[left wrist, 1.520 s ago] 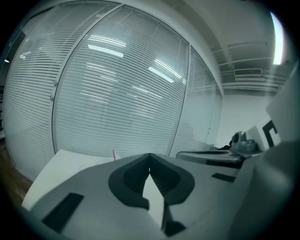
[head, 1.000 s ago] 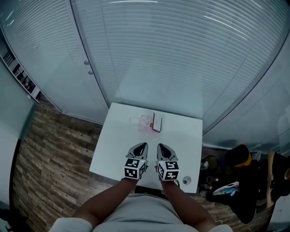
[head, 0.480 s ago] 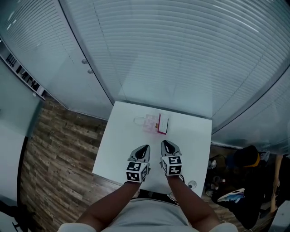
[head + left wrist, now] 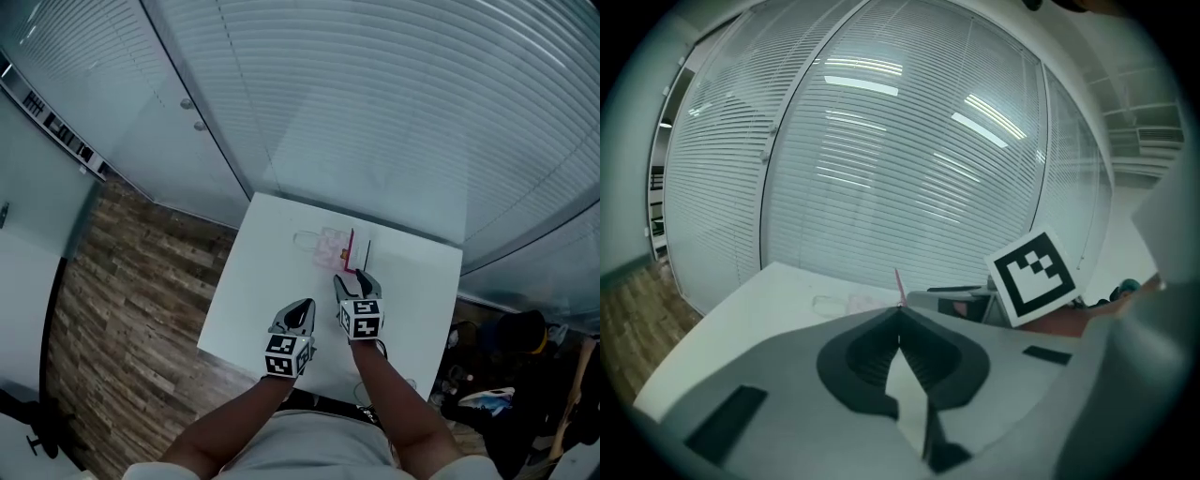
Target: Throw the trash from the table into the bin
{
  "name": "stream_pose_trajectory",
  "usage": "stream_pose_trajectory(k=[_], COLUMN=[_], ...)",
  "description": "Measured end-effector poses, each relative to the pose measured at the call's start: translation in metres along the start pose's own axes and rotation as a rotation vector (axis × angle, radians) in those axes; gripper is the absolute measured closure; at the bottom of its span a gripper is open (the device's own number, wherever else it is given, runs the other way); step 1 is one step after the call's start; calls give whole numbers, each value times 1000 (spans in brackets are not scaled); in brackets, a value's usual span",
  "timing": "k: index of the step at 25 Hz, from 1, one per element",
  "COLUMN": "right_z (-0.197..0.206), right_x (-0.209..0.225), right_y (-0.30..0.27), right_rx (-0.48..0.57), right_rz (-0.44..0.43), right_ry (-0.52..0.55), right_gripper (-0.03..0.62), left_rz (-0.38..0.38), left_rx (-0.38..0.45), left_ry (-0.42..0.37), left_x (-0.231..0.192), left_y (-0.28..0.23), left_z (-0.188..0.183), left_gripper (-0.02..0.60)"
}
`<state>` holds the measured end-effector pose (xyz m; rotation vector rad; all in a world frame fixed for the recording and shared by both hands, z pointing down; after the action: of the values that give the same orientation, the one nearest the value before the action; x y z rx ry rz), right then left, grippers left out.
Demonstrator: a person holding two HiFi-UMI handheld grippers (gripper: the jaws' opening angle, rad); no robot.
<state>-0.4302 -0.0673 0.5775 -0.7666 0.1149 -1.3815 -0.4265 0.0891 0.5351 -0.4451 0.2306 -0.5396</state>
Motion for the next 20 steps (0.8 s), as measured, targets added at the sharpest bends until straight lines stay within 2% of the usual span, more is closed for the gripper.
stream_pose_trajectory(k=[4, 10, 20], right_z=[0, 6, 13], right_x=[4, 16, 43], right_y=[-16, -32, -51], right_rx=[-9, -27, -18], right_rz=[23, 34, 107], right_ry=[12, -13, -39], right_gripper=[356, 355, 355], left_rz=[-6, -5, 1], left_rx=[-9, -15, -60], left_ry=[9, -3, 18], left_x=[-5, -5, -9], left_y=[-6, -26, -45], left_z=[2, 6, 26], left_gripper=[577, 577, 577])
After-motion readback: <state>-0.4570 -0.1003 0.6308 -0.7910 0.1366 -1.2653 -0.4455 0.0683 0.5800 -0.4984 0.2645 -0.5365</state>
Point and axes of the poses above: the fingertips, and each gripper's own axes: y backward along the fingers, x to its right, z out of its underside, the point moved 6 cm from there along y, backward along the fingers, and after that the axes turned 13 degrees about -y, right-handed, at the moved point
